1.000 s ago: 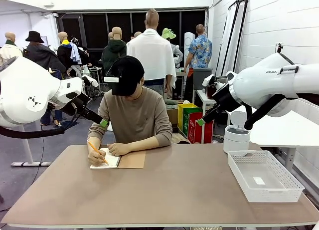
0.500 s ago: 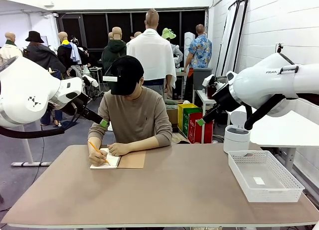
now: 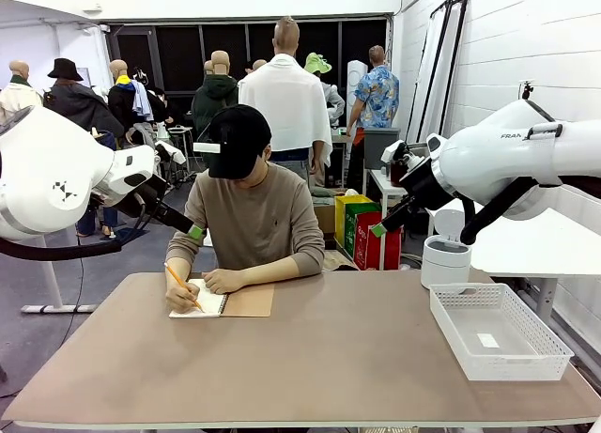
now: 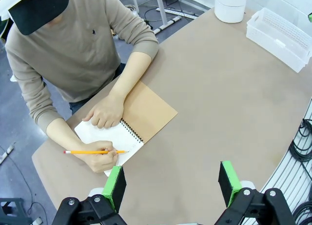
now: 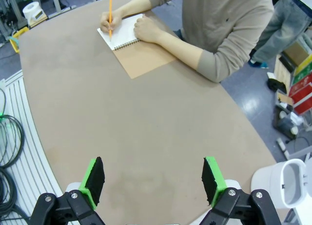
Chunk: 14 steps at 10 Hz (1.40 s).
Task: Sort the paper based on its condition.
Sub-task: If a person hands you a paper, place it in the Organizing basket , and if it's crumpled, put it in the Trash can.
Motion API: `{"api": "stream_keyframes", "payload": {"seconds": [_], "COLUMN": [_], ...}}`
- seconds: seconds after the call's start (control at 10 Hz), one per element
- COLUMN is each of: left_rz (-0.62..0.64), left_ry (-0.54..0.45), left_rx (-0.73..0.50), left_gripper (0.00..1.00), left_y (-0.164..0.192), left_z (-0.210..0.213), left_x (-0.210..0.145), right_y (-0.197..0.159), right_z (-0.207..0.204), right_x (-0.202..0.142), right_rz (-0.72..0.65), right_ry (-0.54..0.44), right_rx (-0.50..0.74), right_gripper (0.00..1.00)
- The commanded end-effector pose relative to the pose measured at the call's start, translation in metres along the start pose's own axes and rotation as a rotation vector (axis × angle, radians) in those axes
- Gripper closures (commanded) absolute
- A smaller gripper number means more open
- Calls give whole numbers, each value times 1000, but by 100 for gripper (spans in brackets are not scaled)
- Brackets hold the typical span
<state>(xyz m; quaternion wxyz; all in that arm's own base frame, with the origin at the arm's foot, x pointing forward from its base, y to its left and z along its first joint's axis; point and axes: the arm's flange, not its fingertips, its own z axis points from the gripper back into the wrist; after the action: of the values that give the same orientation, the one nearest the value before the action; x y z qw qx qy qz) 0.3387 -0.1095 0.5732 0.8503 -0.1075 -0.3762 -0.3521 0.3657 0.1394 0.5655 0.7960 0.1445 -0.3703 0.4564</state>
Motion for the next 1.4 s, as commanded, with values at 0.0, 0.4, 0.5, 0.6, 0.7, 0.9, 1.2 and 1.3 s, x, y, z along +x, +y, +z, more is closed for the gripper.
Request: {"api": "stream_keyframes", "payload": {"seconds": [0.0, 0.4, 0.5, 0.6, 0.7, 0.9, 1.2, 1.3], "left_rz": [1, 1, 1, 1, 1, 1, 1, 1], "left_ry": [1, 1, 1, 1, 1, 1, 1, 1], "left_rx": [-8, -8, -8, -8, -8, -8, -8, -8], "left_gripper": [0, 0, 0, 0, 0, 0, 0, 0], "left_y": [0, 0, 0, 0, 0, 0, 0, 0], "left_z": [0, 0, 0, 0, 0, 0, 0, 0], "left_x": [-1, -1, -1, -1, -1, -1, -1, -1], "right_y": [0, 0, 0, 0, 0, 0, 0, 0], "right_z": [-1, -1, -1, -1, -1, -1, -1, -1], "right_x": [-1, -1, -1, -1, -1, -1, -1, -1], "right_rz": [-5, -5, -5, -5, -5, -5, -5, -5], "right_ry": [-8, -8, -8, -8, -8, -8, -8, -8], "right_rx": [15, 15, 15, 15, 15, 15, 15, 15], "right_gripper": [0, 0, 0, 0, 0, 0, 0, 0]}}
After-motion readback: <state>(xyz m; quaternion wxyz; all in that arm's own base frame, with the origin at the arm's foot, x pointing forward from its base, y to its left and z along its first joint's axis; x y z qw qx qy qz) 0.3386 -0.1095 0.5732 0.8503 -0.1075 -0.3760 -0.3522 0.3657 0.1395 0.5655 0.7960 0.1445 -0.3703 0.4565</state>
